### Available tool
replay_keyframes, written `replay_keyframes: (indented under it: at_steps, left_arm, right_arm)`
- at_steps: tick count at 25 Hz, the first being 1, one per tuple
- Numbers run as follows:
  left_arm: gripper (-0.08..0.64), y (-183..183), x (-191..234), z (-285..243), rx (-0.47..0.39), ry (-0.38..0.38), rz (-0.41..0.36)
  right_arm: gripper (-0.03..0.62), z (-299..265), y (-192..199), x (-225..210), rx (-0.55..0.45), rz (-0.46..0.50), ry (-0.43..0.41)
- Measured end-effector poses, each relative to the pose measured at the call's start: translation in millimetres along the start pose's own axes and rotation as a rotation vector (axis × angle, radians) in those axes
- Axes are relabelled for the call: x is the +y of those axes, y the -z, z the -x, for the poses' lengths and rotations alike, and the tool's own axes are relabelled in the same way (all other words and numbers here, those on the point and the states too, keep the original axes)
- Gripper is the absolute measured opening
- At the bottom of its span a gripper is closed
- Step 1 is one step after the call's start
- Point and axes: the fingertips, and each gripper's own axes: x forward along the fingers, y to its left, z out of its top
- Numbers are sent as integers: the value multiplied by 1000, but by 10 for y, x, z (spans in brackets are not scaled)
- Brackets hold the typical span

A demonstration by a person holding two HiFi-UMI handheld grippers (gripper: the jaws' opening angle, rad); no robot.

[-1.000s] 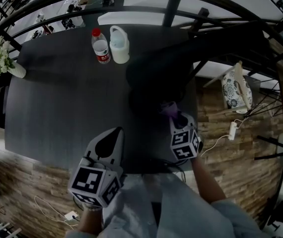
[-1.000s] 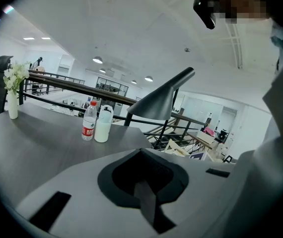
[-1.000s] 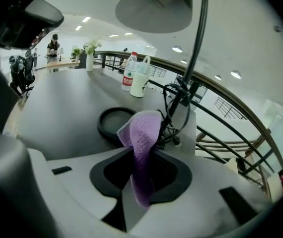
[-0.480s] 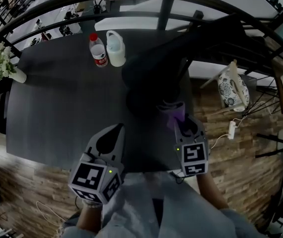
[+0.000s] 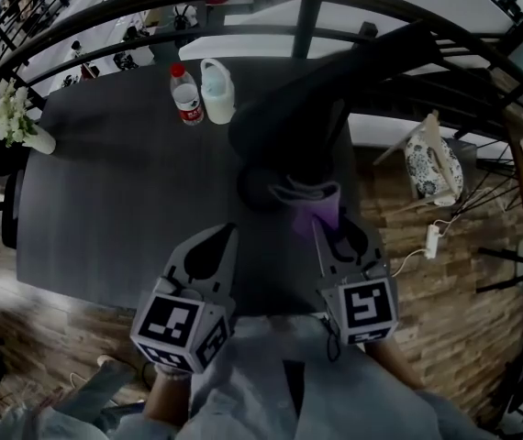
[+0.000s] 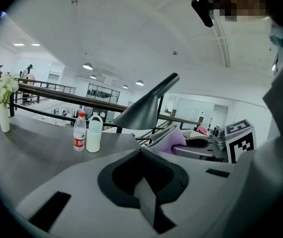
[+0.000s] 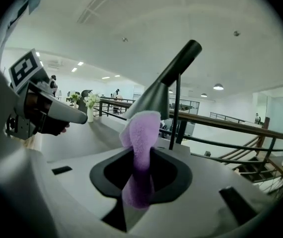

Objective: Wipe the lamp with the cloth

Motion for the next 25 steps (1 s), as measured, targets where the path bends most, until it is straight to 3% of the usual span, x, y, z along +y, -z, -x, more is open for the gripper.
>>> replay_keyframes:
  at_steps: [4, 10, 16, 25]
  left_arm:
    - [5, 22, 0, 22, 20, -7, -8]
    - [5, -30, -18, 27, -19, -3, -27]
    - [5, -18, -15, 48, 11, -7, -14]
    - [5, 5, -13, 44, -12, -6, -23]
  right_arm:
    - [87, 12, -124, 54, -35, -18, -13]
    - [87, 48, -212, 78, -58, -47, -28]
    - [87, 63, -224, 90, -57, -36, -34]
    - [86, 56, -197, 95, -50, -45, -37]
